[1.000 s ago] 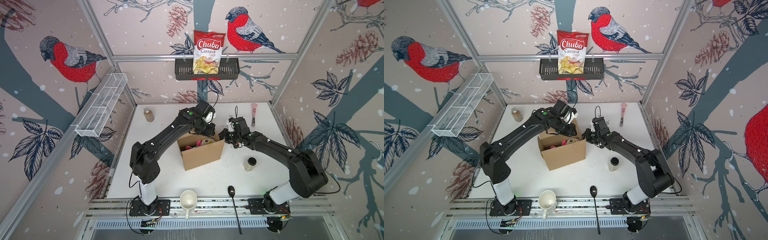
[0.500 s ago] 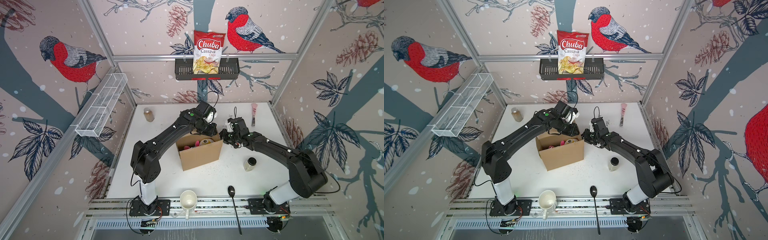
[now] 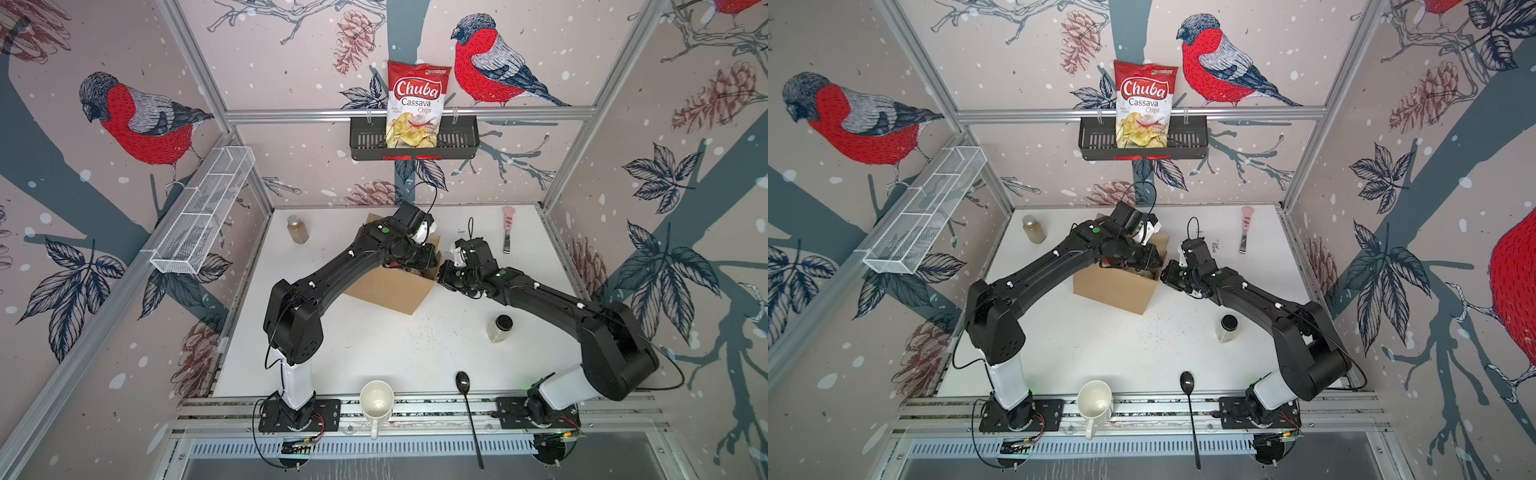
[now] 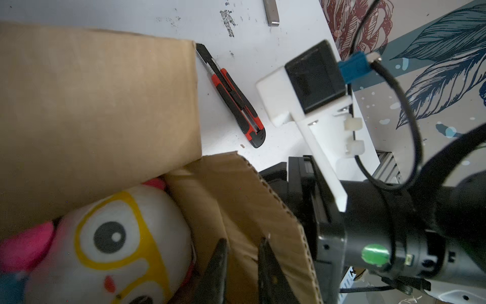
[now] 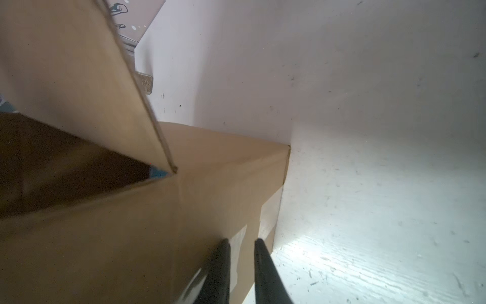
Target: Unpack the express box
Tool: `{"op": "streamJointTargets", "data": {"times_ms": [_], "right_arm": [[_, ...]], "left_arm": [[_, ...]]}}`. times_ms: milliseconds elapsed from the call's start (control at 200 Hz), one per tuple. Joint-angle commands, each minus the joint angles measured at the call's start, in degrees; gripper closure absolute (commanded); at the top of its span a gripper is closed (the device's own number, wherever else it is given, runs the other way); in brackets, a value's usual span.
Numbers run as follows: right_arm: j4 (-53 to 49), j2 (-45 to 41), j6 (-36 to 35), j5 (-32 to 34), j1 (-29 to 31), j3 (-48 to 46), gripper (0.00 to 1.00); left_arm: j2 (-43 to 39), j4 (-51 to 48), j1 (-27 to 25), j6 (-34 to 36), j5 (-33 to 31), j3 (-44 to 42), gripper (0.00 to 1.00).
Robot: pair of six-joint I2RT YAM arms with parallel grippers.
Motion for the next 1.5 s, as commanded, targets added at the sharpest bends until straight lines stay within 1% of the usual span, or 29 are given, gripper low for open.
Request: {"op": "streamJointTargets", "data": {"times_ms": [0,200,335,420,485,560,655,750,836,916,1046,1121,1236,1346,1401,1456,1496], "right_arm": [[0.97,-1.99,1.40,1.64,0.05,-0.37,0.88],[-4.95,-5.23,-0.18,5.77,1.33,0.86,0.87],[-13.09,-8.42,-3.35,11.04,1.43,4.42,0.86],[-18.33,-10.40,-6.66,14.82,0.66,7.79,0.85],[-19.56,-11.50,-9.60,15.16,-1.10,9.47,0.84],[-18.01,-11.80,-12.57,13.71,-3.72,10.16,0.83],[-17.69,-9.19,-15.84,10.22,-7.59,12.73,0.83],[-15.61,-5.21,-18.46,4.84,-10.65,14.69,0.84],[-13.55,-0.71,-20.75,-0.31,-11.87,16.57,0.84],[-11.30,3.43,-21.94,-3.16,-12.15,17.90,0.85],[-3.70,8.88,-21.56,-8.26,-12.66,17.74,0.86],[-0.69,11.71,-20.31,-9.44,-13.09,17.86,0.87],[3.92,14.80,-18.32,-13.58,-13.63,17.21,0.87],[6.82,17.10,-18.02,-17.95,-13.68,17.12,0.87],[7.67,17.91,-17.93,-19.97,-13.65,17.12,0.87],[8.65,18.64,-17.93,-21.86,-13.57,16.91,0.87],[9.48,19.00,-17.93,-23.18,-13.57,16.48,0.87]], "left_arm": [[-1.03,0.36,0.98,1.64,-0.72,1.47,0.76],[-2.94,-2.71,3.91,3.72,-2.18,4.80,0.74],[-4.13,-5.56,5.33,4.57,-4.38,8.86,0.73],[-7.30,-5.30,5.60,2.94,-6.58,8.79,0.73],[-11.32,-3.59,5.62,0.17,-8.47,6.44,0.74],[-17.41,-0.96,5.62,-4.02,-11.43,0.87,0.75],[-27.15,3.58,5.15,-10.25,-16.39,-9.78,0.75],[-37.07,6.29,3.54,-17.14,-24.32,-20.62,0.76],[-43.91,4.99,1.52,-23.73,-32.26,-27.62,0.76],[-48.13,2.21,0.29,-30.41,-38.30,-33.17,0.76],[-52.51,4.66,-0.44,-37.91,-40.38,-43.51,0.77],[-53.41,8.09,-0.79,-40.70,-41.16,-49.20,0.78],[-54.60,18.47,-0.80,-42.58,-41.34,-57.51,0.78],[-54.71,23.71,-0.70,-44.33,-42.95,-62.44,0.77],[-54.86,27.58,-0.64,-45.20,-44.73,-65.73,0.77],[-55.36,32.89,0.53,-45.73,-44.64,-69.48,0.77],[-55.58,36.75,2.33,-46.18,-43.17,-72.38,0.77]]}}
